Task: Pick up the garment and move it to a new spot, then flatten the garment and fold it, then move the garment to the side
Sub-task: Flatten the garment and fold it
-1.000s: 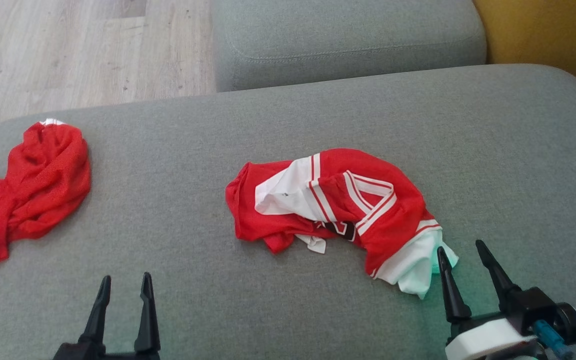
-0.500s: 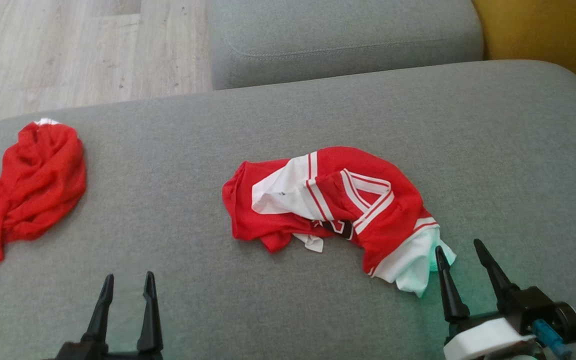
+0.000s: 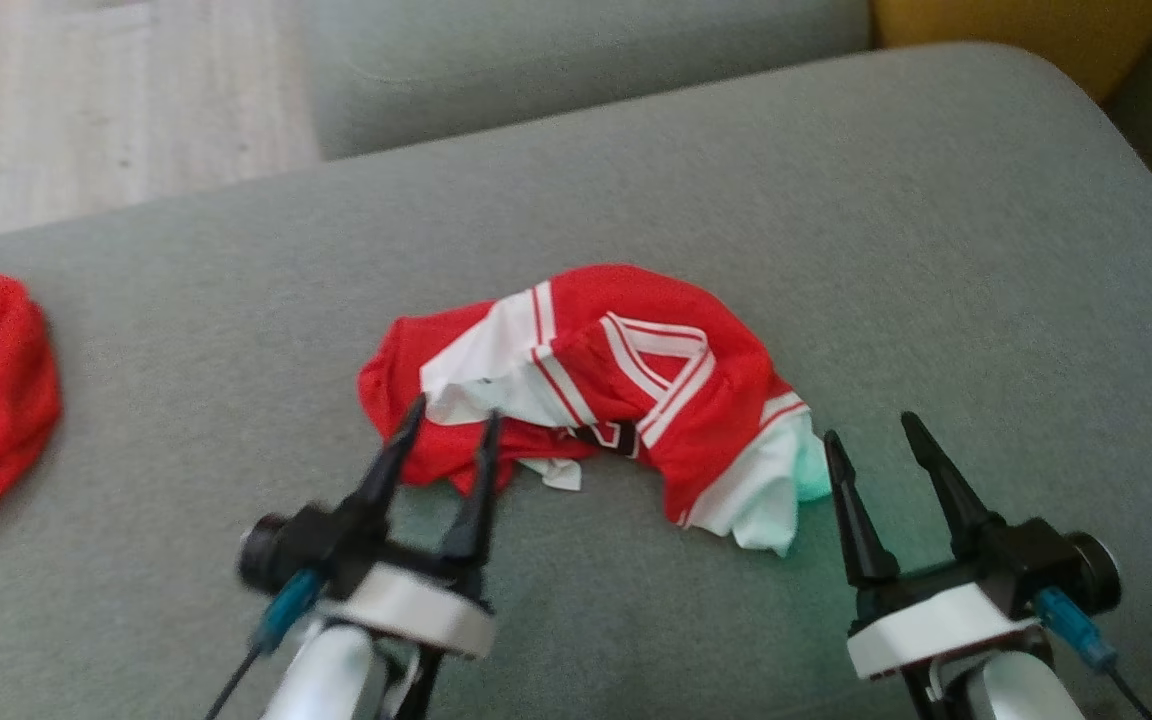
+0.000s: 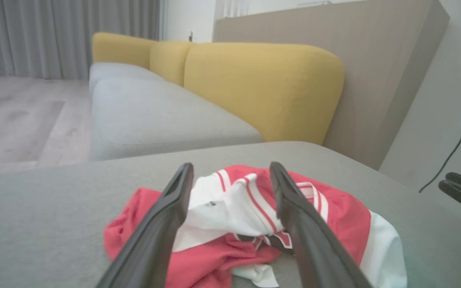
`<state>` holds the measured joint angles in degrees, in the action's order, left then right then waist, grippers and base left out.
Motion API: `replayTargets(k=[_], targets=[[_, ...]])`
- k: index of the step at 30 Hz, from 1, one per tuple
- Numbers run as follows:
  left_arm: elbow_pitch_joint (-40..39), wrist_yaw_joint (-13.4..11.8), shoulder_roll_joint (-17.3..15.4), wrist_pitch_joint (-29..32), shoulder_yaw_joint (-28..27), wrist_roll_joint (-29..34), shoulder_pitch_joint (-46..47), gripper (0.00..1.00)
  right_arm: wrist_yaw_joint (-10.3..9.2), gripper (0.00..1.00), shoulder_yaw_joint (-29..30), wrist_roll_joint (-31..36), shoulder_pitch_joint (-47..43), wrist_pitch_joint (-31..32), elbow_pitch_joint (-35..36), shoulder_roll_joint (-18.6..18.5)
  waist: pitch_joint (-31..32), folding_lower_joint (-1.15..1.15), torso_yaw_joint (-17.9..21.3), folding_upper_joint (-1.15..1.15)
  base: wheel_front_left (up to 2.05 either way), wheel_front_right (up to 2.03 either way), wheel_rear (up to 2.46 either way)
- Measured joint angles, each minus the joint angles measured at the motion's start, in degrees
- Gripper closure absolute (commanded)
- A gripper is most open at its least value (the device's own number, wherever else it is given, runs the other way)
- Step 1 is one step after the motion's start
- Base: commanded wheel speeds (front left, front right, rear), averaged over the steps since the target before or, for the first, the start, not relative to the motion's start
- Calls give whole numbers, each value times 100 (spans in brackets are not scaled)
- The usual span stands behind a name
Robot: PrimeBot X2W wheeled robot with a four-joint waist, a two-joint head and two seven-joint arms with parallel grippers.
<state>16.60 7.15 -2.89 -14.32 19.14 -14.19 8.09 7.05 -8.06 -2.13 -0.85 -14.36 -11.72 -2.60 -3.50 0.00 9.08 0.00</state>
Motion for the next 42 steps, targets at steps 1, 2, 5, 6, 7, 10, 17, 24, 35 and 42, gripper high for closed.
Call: replayTargets(k=[1, 2, 5, 6, 7, 10, 17, 24, 35, 42], targets=[[169, 0, 1, 34, 174, -98, 168, 0, 0, 0, -37, -25, 34, 0, 11, 0, -52, 0, 64, 0, 0, 0, 0], [318, 1, 4, 109, 341, -286, 328, 0, 0, 0, -67, -52, 62, 0, 24, 1, -106, 0, 129, 0, 0, 0, 0], [730, 2, -36, 301, 715, -686, 801, 0, 0, 0, -151, -101, 153, 0, 43, 0, -261, 1, 327, 0, 0, 0, 0], [849, 19, -42, 326, 776, -812, 948, 0, 0, 0, -168, -101, 180, 0, 57, -1, -309, 1, 394, 0, 0, 0, 0], [961, 40, -76, 348, 840, -873, 1086, 0, 0, 0, -191, -105, 192, 0, 67, -1, -354, 1, 457, 0, 0, 0, 0], [1326, 43, -194, 374, 871, -1006, 1415, 0, 0, 0, -222, -159, 210, 0, 75, 0, -472, 1, 635, 0, 0, 0, 0], [2007, 43, -303, 422, 1066, -1256, 1772, 0, 0, 0, -247, -192, 264, 0, 81, 0, -632, 0, 916, 0, 0, 0, 0], [2078, 43, -421, 302, 1586, -1616, 2037, 100, 0, 0, -215, -192, 271, 0, 110, 0, -689, 0, 898, 0, 0, 0, 0], [-63, 43, -1007, 58, 1683, -2455, 1621, 100, 0, 0, 80, -189, 243, 0, 112, 0, -395, 0, 584, 0, 0, 0, 0], [-3117, -374, -1958, 784, 1293, -3044, 460, 100, 0, 0, 267, -181, 30, 0, 148, 0, -150, -1, 235, 0, 0, 0, 0]])
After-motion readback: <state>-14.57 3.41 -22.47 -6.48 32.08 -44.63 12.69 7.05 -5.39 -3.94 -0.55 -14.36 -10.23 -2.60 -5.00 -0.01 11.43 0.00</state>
